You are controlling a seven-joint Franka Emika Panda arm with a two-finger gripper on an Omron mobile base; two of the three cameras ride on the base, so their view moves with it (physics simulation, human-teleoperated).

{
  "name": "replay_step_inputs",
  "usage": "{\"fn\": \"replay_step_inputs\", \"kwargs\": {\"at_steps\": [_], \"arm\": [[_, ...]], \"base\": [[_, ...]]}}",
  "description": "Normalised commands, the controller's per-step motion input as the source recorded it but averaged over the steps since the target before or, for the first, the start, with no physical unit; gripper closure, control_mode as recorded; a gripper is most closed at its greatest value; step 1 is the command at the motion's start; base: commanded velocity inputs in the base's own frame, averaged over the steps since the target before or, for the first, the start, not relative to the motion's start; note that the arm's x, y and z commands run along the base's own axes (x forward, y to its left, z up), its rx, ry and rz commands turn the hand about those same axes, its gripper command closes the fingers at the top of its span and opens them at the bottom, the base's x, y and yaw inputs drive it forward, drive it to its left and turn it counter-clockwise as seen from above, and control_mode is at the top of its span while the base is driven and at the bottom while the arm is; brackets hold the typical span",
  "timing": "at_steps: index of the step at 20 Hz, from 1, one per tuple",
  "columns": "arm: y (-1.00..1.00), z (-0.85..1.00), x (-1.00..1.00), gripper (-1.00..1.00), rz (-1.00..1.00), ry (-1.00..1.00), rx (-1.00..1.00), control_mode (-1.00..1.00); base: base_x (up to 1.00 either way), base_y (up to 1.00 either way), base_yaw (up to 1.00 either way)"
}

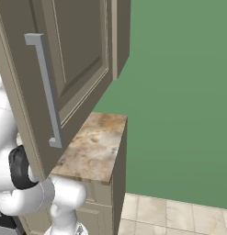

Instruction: Collect the paprika, mayonnaise, and shaker from the cabinet and place them next to the stove.

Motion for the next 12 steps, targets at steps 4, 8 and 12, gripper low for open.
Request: {"fn": "replay_step_inputs", "kwargs": {"at_steps": [4,8,12], "arm": [[0.00,0.00,0.28,-1.00,0.00,0.00,0.00,-1.00],[0.00,0.00,0.28,-1.00,0.00,0.00,0.00,-1.00],[0.00,0.00,0.28,-1.00,0.00,0.00,0.00,-1.00]], "base": [[0.00,0.00,0.00],[0.00,0.00,0.00],[0.00,0.00,0.00]]}}
